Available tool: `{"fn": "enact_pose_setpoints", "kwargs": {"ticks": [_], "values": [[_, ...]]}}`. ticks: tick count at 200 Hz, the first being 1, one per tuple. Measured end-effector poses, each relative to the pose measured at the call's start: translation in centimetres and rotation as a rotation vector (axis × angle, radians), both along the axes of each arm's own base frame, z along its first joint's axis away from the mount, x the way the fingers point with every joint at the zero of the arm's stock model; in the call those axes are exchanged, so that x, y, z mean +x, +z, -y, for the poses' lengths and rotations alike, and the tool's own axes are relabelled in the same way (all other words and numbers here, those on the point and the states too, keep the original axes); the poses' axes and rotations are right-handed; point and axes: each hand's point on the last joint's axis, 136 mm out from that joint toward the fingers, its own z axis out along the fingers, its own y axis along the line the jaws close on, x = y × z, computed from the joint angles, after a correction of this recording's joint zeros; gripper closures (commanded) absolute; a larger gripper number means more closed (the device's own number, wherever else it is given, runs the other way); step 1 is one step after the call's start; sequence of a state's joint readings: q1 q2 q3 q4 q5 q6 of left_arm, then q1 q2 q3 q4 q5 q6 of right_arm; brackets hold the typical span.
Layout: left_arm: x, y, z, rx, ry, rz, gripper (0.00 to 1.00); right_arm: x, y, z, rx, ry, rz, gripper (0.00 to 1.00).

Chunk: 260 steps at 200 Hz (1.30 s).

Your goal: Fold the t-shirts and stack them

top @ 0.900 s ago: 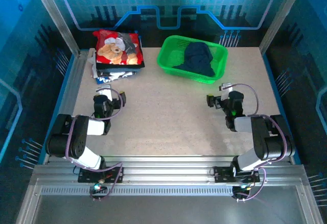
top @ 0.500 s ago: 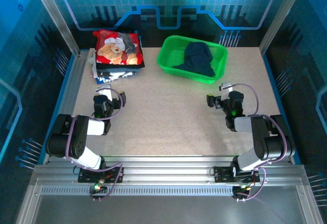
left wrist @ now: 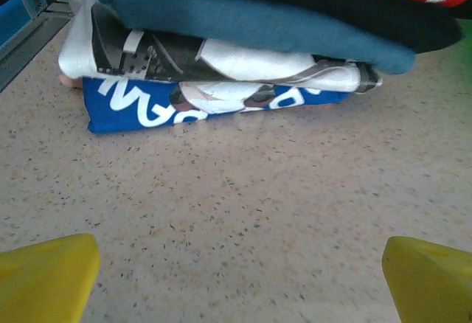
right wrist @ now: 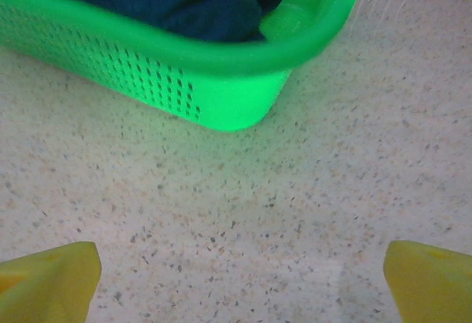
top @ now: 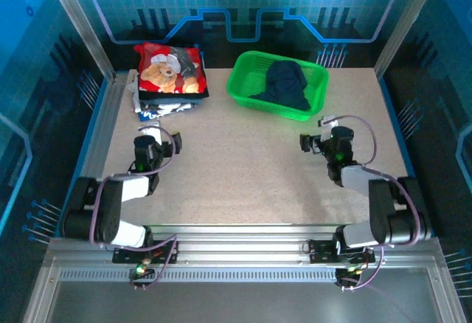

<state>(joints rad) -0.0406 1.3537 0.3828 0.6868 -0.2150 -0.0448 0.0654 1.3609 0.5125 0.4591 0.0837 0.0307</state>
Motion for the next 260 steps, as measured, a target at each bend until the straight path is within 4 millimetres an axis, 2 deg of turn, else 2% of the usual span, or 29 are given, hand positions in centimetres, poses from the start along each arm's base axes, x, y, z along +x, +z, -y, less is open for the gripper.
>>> {"fn": "enact_pose_setpoints", "kwargs": {"ticks": [25, 34, 46, 58, 69, 90, 118, 152, 174, 195, 224, 244, 260], "values": [[-1.0, 8.0, 1.4, -0.041, -0.025, 0.116, 0.01, -1.2, 5.9, -2.0, 0.054, 0.027, 0.041, 0.0], [-1.9, 11.0, 2.2, -0.073, -0.04, 0.161, 0.01, -1.9, 7.5, -2.6, 0.09, 0.031, 0.036, 0.0], [-3.1, 13.9, 3.1, -0.123, -0.059, 0.188, 0.01, -2.6, 9.2, -2.8, 0.138, 0.017, 0.008, 0.0], [-4.1, 15.8, 4.0, -0.178, -0.079, 0.175, 0.01, -2.9, 10.2, -2.2, 0.184, -0.014, -0.037, 0.0], [-4.6, 16.7, 4.7, -0.233, -0.098, 0.13, 0.01, -2.7, 10.7, -1.5, 0.228, -0.043, -0.095, 0.0], [-4.8, 17.5, 6.6, -0.311, -0.129, 0.004, 0.01, -0.8, 11.2, 0.2, 0.302, -0.104, -0.193, 0.0], [-3.9, 17.4, 10.4, -0.35, -0.205, -0.159, 0.01, 3.3, 9.5, 1.8, 0.389, -0.154, -0.316, 0.07], [-3.6, 18.0, 15.3, -0.362, -0.324, -0.243, 0.01, 8.4, 5.3, 2.7, 0.474, -0.19, -0.449, 0.16], [-3.9, 18.3, 17.8, -0.371, -0.389, -0.268, 0.01, 10.4, 2.5, 2.8, 0.519, -0.206, -0.508, 0.22], [-4.7, 18.1, 19.1, -0.373, -0.426, -0.294, 0.01, 11.3, -0.1, 2.7, 0.552, -0.231, -0.562, 0.31], [-5.3, 17.8, 19.7, -0.392, -0.437, -0.324, 0.01, 12.3, -2.6, 2.8, 0.587, -0.269, -0.606, 0.54], [-5.2, 17.8, 19.7, -0.408, -0.427, -0.33, 0.01, 12.7, -3.3, 2.6, 0.611, -0.273, -0.616, 0.74], [-4.6, 18.2, 20.1, -0.415, -0.426, -0.329, 0.01, 12.9, -3.0, 2.4, 0.611, -0.268, -0.607, 0.84]]}}
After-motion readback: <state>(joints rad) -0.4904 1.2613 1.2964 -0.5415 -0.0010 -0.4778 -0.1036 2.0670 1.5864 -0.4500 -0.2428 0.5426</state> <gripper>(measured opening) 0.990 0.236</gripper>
